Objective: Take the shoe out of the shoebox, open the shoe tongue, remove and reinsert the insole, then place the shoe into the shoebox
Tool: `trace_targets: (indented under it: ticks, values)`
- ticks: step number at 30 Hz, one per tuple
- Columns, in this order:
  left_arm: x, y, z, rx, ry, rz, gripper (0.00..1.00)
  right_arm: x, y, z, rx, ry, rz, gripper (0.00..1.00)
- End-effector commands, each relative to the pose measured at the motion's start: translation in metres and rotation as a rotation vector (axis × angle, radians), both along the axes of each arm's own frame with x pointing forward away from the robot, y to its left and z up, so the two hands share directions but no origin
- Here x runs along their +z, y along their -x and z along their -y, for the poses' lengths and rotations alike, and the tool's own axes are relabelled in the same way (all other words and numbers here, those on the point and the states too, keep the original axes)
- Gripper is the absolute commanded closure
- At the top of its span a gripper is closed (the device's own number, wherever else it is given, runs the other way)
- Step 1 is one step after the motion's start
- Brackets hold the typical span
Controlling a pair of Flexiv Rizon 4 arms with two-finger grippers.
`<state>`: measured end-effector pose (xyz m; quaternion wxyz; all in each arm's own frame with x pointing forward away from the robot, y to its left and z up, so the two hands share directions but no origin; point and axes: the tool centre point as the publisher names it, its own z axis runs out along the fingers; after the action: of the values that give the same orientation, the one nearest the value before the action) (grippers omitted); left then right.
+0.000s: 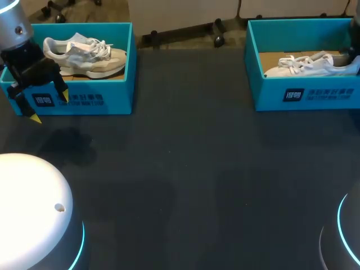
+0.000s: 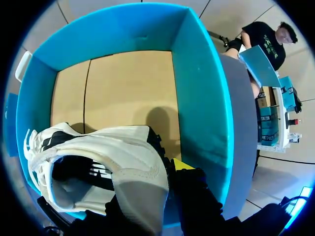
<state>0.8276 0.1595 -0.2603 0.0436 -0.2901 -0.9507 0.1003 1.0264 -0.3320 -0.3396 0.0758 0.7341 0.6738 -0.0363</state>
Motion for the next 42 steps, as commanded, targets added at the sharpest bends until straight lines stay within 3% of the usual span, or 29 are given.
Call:
trace_targets:
  ticks: [1, 42]
  values:
    - [0.0, 0.0, -0.001, -0.001, -0.002, 0.0, 0.0, -0.005, -0.002, 0.001, -0.003, -0.007, -0.007, 1.0]
    - [0.0, 0.0, -0.001, -0.001, -0.002, 0.0, 0.0, -0.067, -0.011, 0.003, -0.015, -0.055, -0.058, 1.0]
